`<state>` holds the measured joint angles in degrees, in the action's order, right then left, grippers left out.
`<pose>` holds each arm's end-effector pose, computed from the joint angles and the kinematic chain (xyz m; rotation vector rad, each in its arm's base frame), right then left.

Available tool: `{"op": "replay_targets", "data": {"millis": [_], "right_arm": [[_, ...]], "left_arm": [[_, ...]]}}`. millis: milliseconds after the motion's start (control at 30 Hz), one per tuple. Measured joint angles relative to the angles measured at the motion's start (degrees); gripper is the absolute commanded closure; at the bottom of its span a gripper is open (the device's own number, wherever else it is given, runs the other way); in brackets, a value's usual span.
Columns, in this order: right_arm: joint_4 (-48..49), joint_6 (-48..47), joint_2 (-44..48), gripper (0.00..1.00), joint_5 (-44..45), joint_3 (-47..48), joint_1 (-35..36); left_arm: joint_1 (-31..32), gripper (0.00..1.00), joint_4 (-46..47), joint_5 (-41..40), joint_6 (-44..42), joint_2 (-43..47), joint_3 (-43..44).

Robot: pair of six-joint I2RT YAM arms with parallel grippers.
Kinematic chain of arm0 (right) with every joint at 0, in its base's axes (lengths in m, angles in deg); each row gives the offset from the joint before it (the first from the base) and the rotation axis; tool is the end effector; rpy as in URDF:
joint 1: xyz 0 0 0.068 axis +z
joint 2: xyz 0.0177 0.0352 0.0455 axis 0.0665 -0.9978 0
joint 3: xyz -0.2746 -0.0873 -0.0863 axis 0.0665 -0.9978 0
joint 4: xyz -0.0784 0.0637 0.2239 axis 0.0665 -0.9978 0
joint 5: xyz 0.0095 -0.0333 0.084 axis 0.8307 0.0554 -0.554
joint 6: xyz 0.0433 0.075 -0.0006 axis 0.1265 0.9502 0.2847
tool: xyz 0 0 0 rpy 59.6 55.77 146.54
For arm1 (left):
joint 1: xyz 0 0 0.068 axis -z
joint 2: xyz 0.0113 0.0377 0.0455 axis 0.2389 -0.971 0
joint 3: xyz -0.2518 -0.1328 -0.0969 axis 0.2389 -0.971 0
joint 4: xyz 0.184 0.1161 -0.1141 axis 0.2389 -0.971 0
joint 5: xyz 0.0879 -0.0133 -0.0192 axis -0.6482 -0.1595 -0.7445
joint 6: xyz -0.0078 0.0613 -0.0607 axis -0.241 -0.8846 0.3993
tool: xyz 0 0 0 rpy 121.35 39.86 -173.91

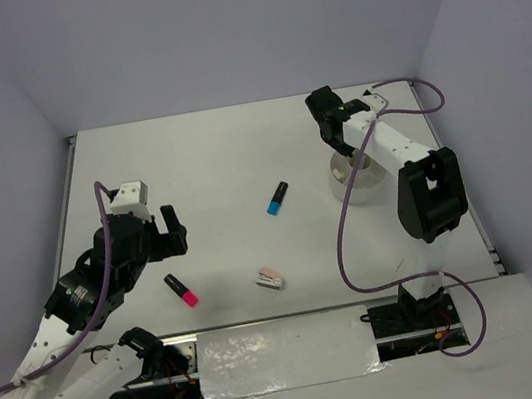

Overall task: Sort the stationery into containers
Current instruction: Place the stationery in the storage box, then pick up the stationery from the center of the board.

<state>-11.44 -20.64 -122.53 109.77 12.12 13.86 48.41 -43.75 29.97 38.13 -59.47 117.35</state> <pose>0.3850 0.0713 0.2662 1.1068 2.0916 -0.3066 0.1245 -0.0491 0.3492 -0.1373 2.0191 -0.2782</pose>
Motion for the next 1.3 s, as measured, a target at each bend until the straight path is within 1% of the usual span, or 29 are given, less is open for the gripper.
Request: {"op": "replay_targets", "data": {"millis": [33, 67, 167, 200, 467, 500, 567, 600, 633, 700, 767, 867, 900, 933, 967, 1000, 1067, 1133, 1200, 1300], "right_arm": [[0.1, -0.1, 0.0, 0.73, -0.1, 0.0, 0.0], [0.2, -0.2, 0.0, 0.7, -0.2, 0.0, 0.0], [0.4, -0.5, 0.0, 0.69, -0.2, 0.0, 0.0], [0.5, -0.7, 0.0, 0.65, -0.2, 0.0, 0.0], [1.6, -1.6, 0.0, 0.65, -0.9, 0.0, -0.3], [2.0, -2.2, 0.1, 0.64, -1.4, 0.0, -0.3], [4.6, -4.7, 0.5, 0.58, -3.6, -0.3, -0.2], [7.3, -7.1, 1.4, 0.52, -5.6, -1.2, -0.1], [9.9, -9.3, 2.4, 0.49, -7.8, -2.2, 0.0], [14.4, -14.4, 4.8, 0.42, -12.2, -3.4, 0.5], [17.9, -19.3, 7.3, 0.38, -15.4, -3.2, 2.1], [20.5, -26.9, 10.5, 0.36, -18.4, -1.1, 6.3], [21.9, -30.0, 11.7, 0.24, -20.0, -0.8, 8.1], [23.0, -33.1, 13.2, 0.19, -22.1, -0.9, 9.9], [23.7, -35.7, 14.7, 0.19, -23.6, -1.1, 11.4], [24.8, -38.2, 16.6, 0.11, -25.0, -2.2, 13.1], [25.7, -41.4, 21.4, 0.0, -27.2, -5.7, 15.6], [26.9, -42.8, 27.8, 0.0, -29.8, -11.8, 16.1], [26.8, -41.4, 34.3, 0.0, -32.2, -17.6, 15.8], [24.5, -39.4, 41.6, 0.0, -32.1, -21.5, 17.0]], "left_arm": [[0.0, 0.01, 0.0, 0.0, 0.0, -0.2, 0.0], [0.0, 0.01, 0.0, 0.0, 0.0, -0.2, 0.0], [0.0, 0.01, 0.0, 0.1, -0.7, -0.3, 0.0], [0.0, 0.0, 0.0, 0.1, -0.9, -0.3, 0.0], [0.0, 0.01, 0.0, 0.2, -1.1, -0.5, 0.0], [0.0, 0.01, 0.0, 0.2, -1.1, -0.6, 0.0], [0.0, 0.01, 0.0, 0.2, -1.1, -0.7, 0.0], [0.0, 0.01, 0.0, 0.1, -1.0, -0.9, 0.0], [0.0, 0.01, 0.0, 0.1, -1.0, -1.0, 0.0], [0.0, 0.01, 0.0, -0.1, -1.0, -1.4, 0.0], [0.0, 0.01, 0.0, -0.1, -1.0, -1.9, 0.0], [0.0, 0.01, 0.0, -0.1, -1.0, -2.6, 0.0], [0.0, 0.01, 0.0, -0.1, -0.9, -2.8, 0.0], [0.0, 0.01, -0.1, -0.4, -0.8, -2.9, 0.0], [0.0, 0.01, -0.3, -0.6, -0.3, -3.1, 0.0], [0.0, 0.01, -0.8, -1.0, 0.8, -3.3, 0.2], [0.0, 0.01, -1.7, -1.6, 3.4, -3.9, 0.5], [0.0, 0.01, -2.1, -1.8, 7.4, -4.9, 0.5], [0.0, 0.01, -1.9, -1.7, 11.1, -6.3, 0.2], [0.2, 0.01, -0.6, -0.5, 16.1, -9.4, -1.3]]}}
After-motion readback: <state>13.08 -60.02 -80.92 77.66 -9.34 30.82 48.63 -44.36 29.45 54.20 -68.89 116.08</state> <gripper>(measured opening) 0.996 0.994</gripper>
